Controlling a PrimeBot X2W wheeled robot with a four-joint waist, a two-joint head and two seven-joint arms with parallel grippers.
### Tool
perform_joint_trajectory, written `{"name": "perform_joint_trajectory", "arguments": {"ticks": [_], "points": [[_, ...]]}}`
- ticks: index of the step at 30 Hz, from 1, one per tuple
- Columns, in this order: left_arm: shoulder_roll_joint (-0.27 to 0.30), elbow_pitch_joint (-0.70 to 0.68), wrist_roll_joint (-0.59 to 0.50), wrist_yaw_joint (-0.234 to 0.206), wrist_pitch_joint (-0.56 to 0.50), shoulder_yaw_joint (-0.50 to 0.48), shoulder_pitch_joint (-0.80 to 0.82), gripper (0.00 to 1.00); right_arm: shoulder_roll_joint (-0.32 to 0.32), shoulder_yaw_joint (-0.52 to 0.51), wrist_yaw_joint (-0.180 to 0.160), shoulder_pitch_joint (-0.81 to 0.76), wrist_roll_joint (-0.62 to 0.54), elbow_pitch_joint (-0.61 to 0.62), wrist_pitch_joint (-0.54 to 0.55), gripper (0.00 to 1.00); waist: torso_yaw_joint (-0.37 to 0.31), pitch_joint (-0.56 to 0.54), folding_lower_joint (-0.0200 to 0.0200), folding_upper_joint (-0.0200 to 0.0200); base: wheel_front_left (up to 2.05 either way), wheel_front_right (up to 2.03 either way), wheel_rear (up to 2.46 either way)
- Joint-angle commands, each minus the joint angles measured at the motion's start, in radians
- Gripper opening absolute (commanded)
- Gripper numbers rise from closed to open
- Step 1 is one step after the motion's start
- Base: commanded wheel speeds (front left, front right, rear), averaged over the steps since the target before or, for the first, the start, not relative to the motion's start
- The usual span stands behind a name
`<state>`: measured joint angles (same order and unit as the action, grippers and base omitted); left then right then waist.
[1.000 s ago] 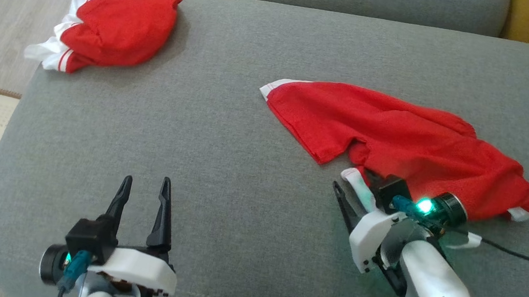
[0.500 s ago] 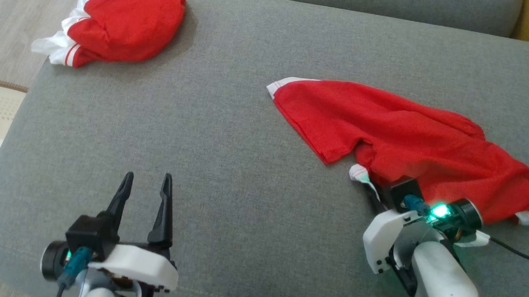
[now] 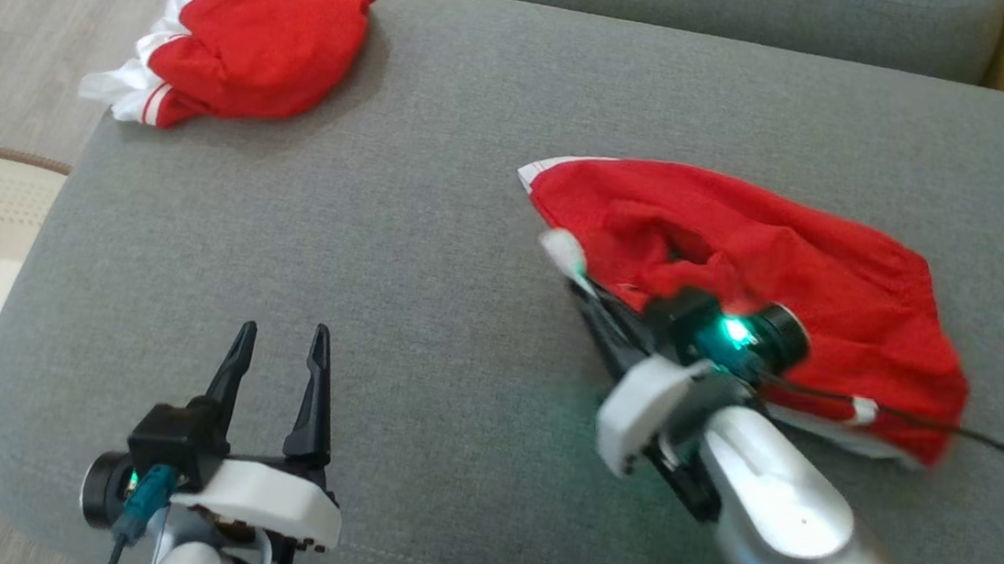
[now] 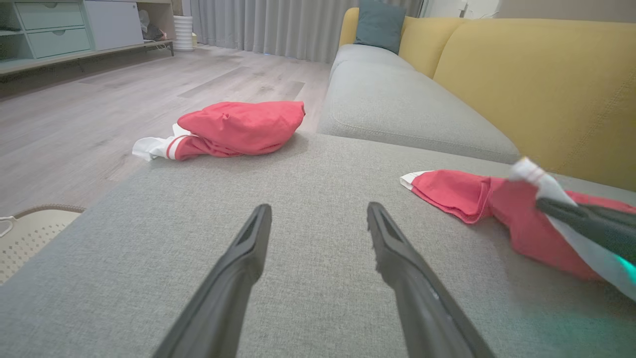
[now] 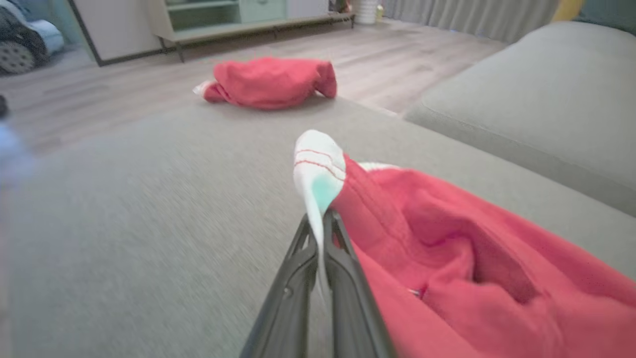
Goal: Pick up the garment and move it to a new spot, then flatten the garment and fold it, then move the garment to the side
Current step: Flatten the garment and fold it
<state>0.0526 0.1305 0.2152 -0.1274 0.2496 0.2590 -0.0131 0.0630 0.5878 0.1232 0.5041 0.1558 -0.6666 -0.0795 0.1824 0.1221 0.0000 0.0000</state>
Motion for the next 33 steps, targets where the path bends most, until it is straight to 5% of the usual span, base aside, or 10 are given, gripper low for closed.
{"name": "perform_joint_trajectory", "arguments": {"ticks": [1,13,14,15,16,17,26,33], "points": [[-0.002,-0.031,0.002,-0.003,0.012,-0.024,0.039,1.00,-0.013,0.056,0.008,0.049,0.044,0.049,0.006,0.00,0.008,-0.006,0.0000,0.0000,0.00,0.00,0.00],[-0.002,-0.022,-0.001,0.000,0.012,-0.007,0.029,1.00,-0.013,0.301,0.008,0.158,0.230,0.024,0.048,0.00,0.083,-0.027,0.0000,0.0000,0.00,0.00,0.00],[-0.002,-0.022,-0.001,0.001,0.012,-0.006,0.028,1.00,-0.013,0.313,0.008,0.163,0.240,0.009,0.044,0.23,0.088,-0.027,0.0000,0.0000,0.00,0.00,0.00],[-0.002,-0.021,-0.001,0.001,0.012,-0.005,0.028,1.00,-0.013,0.326,0.008,0.169,0.248,-0.006,0.041,0.57,0.092,-0.027,0.0000,0.0000,0.00,0.00,0.00],[-0.002,-0.021,-0.001,0.001,0.012,-0.005,0.028,1.00,-0.013,0.326,0.008,0.169,0.248,-0.006,0.041,0.57,0.092,-0.027,0.0000,0.0000,0.00,0.00,0.00],[-0.002,-0.022,-0.002,0.001,0.012,-0.005,0.027,1.00,-0.013,0.336,0.008,0.173,0.258,-0.019,0.034,1.00,0.094,-0.026,0.0000,0.0000,0.00,0.00,0.00],[-0.002,-0.030,-0.009,-0.002,0.012,-0.025,0.018,1.00,-0.013,0.388,0.008,0.202,0.345,-0.058,-0.035,1.00,0.042,-0.024,0.0000,0.0000,0.00,0.00,0.00],[-0.002,-0.036,-0.015,0.003,0.012,-0.037,0.013,1.00,-0.013,0.287,0.008,0.199,0.343,-0.097,-0.140,1.00,-0.043,-0.039,0.0000,0.0000,0.00,0.00,0.00]]}}
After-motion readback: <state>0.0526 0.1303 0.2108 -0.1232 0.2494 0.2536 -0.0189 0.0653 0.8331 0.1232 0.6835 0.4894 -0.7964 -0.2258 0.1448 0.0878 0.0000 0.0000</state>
